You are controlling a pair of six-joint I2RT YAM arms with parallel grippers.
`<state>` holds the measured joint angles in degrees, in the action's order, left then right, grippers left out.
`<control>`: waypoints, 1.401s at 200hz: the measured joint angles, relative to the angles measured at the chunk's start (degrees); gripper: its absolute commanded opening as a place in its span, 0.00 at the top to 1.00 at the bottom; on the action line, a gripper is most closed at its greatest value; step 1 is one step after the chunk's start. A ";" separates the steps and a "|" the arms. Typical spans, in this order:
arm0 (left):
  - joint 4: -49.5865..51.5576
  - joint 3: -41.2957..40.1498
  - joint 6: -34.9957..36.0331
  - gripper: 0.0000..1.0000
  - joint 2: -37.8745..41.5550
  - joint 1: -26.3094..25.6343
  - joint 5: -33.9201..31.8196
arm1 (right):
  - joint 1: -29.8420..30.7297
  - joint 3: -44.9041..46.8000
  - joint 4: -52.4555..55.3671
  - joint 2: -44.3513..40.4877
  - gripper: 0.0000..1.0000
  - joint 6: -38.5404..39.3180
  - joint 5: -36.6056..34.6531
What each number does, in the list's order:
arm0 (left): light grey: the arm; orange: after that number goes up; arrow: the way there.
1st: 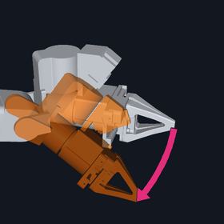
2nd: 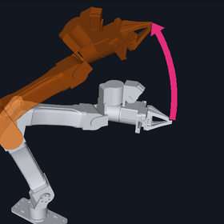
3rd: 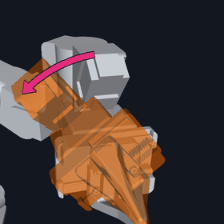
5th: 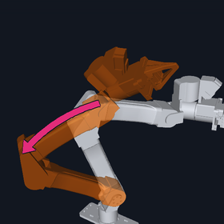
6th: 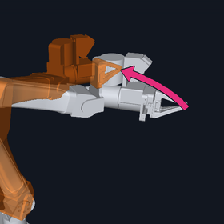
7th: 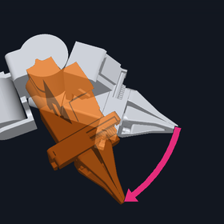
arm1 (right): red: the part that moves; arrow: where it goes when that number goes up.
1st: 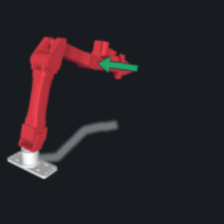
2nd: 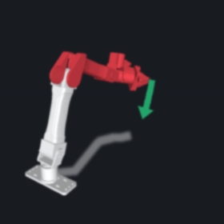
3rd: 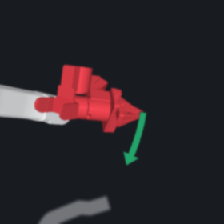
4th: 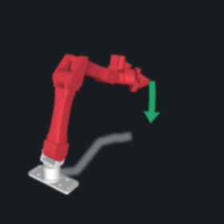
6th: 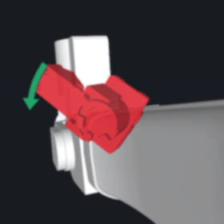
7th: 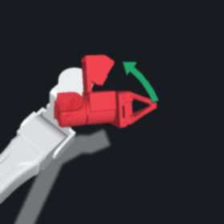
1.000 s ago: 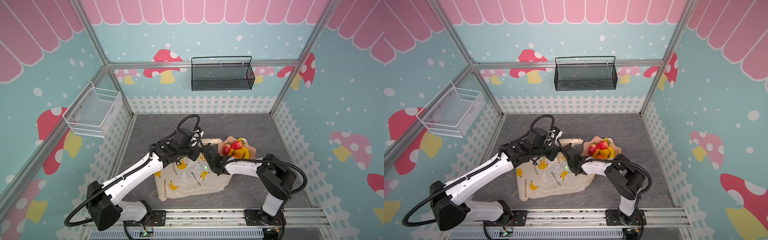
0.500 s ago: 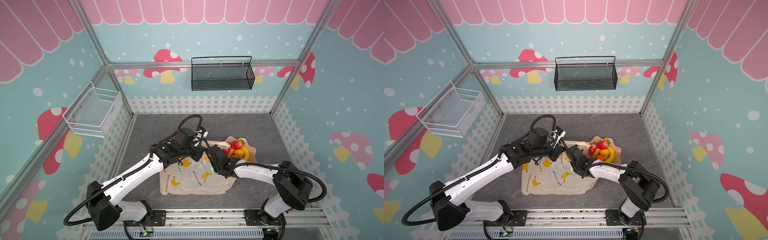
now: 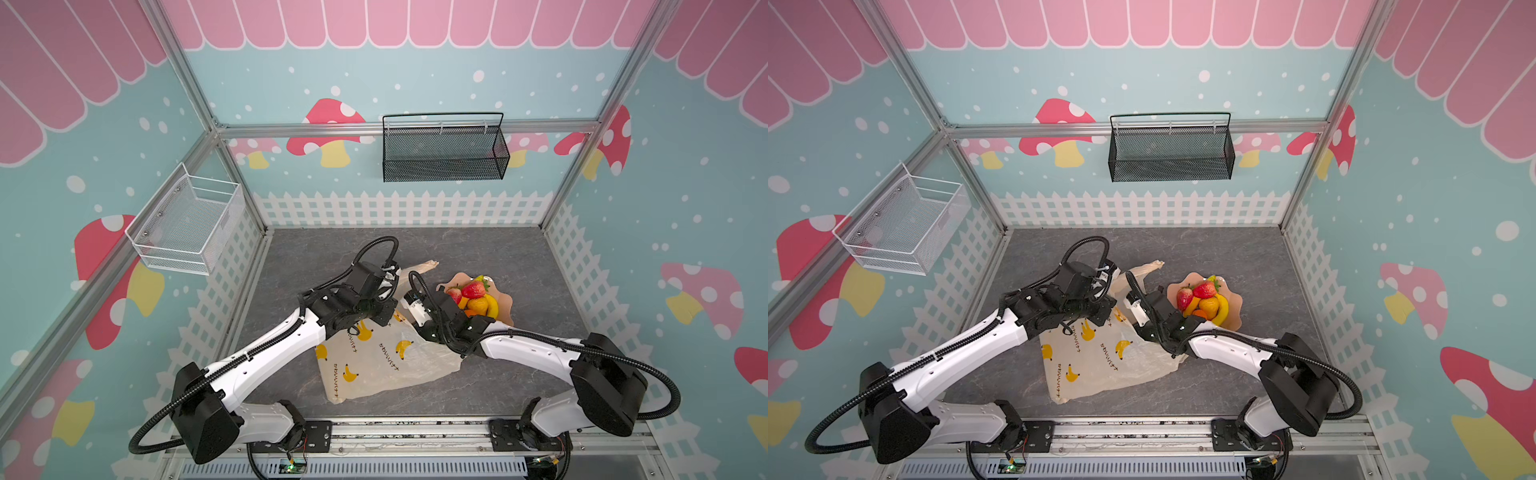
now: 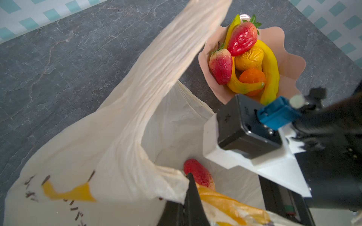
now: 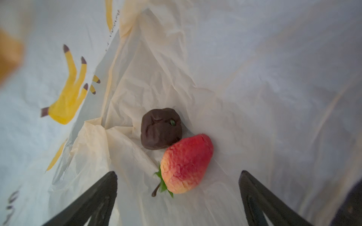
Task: Place the fruits into the plastic bag
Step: Place the fruit in the plastic bag.
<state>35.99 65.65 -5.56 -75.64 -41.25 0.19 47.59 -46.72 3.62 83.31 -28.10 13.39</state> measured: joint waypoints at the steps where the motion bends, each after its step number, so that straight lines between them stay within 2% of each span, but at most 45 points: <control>1: 0.00 0.00 0.00 1.00 0.00 0.00 0.00 | 0.00 0.09 0.15 -0.11 0.02 0.00 -0.11; 44: -0.04 0.00 0.24 1.00 0.00 0.00 0.44 | -0.46 0.59 3.82 -4.28 0.02 -1.33 -5.68; 87: -0.28 0.13 0.85 1.00 -0.09 -0.04 1.20 | -0.70 0.59 7.76 -7.98 0.01 -6.12 -14.32; 163: -0.70 1.20 2.01 1.00 -1.62 -1.29 1.99 | -6.47 0.02 14.95 -12.13 0.00 -11.85 -24.15; 203: -0.83 1.20 2.40 1.00 -1.62 -1.42 0.79 | -8.61 0.04 15.02 -14.51 0.02 -10.93 -22.45; 236: -1.11 1.68 2.89 1.00 -2.23 -1.42 -3.13 | -8.59 2.36 10.29 -17.00 0.05 -8.96 -15.54; 280: -1.99 6.71 5.07 1.00 -5.75 -1.42 -7.41 | -8.07 7.96 4.59 -19.80 0.07 -7.50 -7.04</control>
<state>34.00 72.36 -0.49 -81.38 -42.68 -7.22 39.53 -38.76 8.21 63.51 -35.59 6.35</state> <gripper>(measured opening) 0.049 0.929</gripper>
